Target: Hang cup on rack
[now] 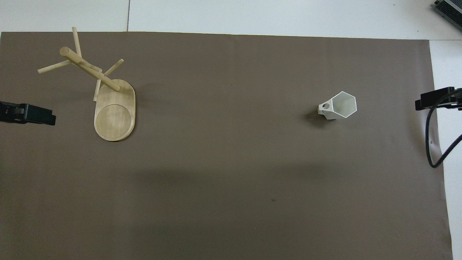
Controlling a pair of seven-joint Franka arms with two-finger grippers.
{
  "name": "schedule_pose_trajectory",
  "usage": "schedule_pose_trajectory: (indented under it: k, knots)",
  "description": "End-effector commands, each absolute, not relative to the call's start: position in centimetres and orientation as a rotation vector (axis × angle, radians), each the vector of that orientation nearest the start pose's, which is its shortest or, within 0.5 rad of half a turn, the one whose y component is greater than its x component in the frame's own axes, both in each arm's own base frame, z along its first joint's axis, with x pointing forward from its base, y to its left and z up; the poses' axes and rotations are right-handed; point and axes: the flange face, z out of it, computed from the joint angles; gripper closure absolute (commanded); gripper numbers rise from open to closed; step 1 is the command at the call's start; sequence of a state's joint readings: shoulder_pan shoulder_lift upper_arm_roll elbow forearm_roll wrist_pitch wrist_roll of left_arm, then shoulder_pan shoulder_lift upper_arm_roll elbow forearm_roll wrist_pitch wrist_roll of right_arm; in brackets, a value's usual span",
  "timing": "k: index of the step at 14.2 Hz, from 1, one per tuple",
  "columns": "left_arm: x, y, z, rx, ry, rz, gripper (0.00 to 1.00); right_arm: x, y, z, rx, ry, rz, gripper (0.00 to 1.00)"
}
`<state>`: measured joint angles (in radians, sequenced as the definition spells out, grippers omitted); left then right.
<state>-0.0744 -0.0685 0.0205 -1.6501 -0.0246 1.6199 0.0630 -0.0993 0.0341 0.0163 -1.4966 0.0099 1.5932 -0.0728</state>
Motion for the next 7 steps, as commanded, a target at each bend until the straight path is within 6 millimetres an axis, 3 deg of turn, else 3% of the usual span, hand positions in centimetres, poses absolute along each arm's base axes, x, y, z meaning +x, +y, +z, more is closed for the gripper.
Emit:
schedule_pose_trajectory:
  k: [1,7]
  knots:
    - [53.0,-2.97,63.13,-3.153,0.181,-0.056,0.0,55.99,-4.76,64.24,-3.138,0.041,-0.123,0.0]
    - [53.03,-2.88,63.16,-3.153,0.179,-0.061,0.0,55.99,-4.76,64.24,-3.138,0.046,-0.123,0.0]
